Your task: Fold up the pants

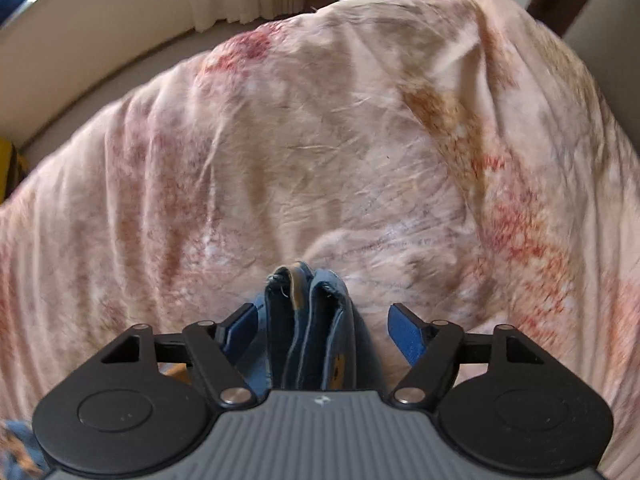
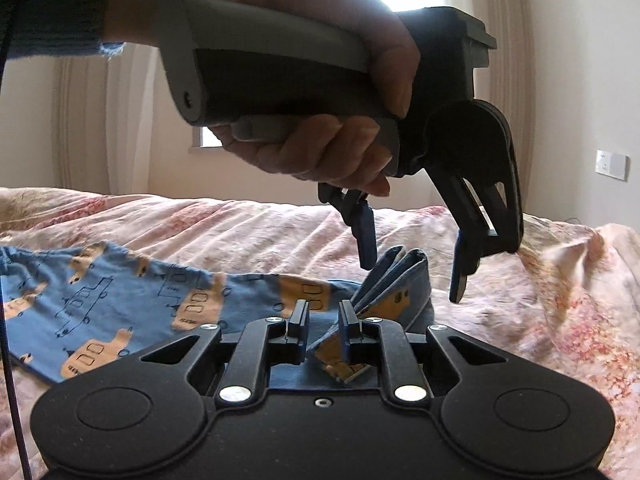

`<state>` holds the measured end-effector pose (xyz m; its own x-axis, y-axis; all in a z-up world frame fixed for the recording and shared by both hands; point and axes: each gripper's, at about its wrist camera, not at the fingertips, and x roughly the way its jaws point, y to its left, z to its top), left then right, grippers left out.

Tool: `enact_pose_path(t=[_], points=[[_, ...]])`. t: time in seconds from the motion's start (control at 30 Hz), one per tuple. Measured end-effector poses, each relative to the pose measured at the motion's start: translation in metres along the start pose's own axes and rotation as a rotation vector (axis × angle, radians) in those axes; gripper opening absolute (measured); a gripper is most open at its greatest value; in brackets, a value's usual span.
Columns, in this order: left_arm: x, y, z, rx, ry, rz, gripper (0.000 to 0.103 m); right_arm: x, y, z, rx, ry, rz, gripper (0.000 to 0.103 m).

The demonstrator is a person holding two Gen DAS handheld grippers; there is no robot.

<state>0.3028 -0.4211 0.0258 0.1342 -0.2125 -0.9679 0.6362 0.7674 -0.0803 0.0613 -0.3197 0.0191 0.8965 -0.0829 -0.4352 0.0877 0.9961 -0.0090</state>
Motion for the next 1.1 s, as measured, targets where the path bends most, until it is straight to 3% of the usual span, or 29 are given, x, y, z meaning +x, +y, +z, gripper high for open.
enact_pose_path(t=[0.1,0.2,0.23,0.3,0.33,0.37,0.57,0.77,1.03,1.1], points=[[0.004,0.003,-0.002,-0.013,0.005,-0.009,0.068,0.000,0.001,0.001,-0.007,0.009,0.002,0.017],[0.004,0.003,-0.003,0.010,0.004,0.009,0.049,-0.001,0.002,0.002,-0.024,0.004,-0.035,0.019],[0.003,0.005,-0.003,0.007,0.004,0.008,0.045,-0.001,0.002,0.001,-0.033,0.000,-0.056,0.024],[0.004,0.010,-0.003,-0.011,0.003,-0.012,0.035,0.001,0.001,0.000,-0.047,0.012,-0.063,0.059],[0.003,0.013,-0.003,-0.020,0.007,-0.026,0.024,0.002,0.003,-0.002,-0.055,0.019,-0.052,0.065],[0.004,0.016,-0.003,-0.029,0.013,-0.041,0.021,0.005,0.005,-0.004,-0.070,0.030,-0.049,0.068],[-0.003,0.023,-0.002,-0.073,0.018,-0.083,0.015,0.019,0.021,-0.014,-0.192,0.083,-0.072,0.068],[-0.010,0.031,-0.005,-0.190,0.026,-0.136,0.012,0.031,0.027,-0.020,-0.251,0.095,-0.125,0.070],[-0.026,0.046,-0.013,-0.353,0.022,-0.184,0.010,0.036,0.035,-0.024,-0.349,0.074,-0.244,0.058],[-0.035,0.051,-0.020,-0.399,0.013,-0.209,0.010,0.033,0.036,-0.024,-0.372,0.058,-0.278,0.048]])
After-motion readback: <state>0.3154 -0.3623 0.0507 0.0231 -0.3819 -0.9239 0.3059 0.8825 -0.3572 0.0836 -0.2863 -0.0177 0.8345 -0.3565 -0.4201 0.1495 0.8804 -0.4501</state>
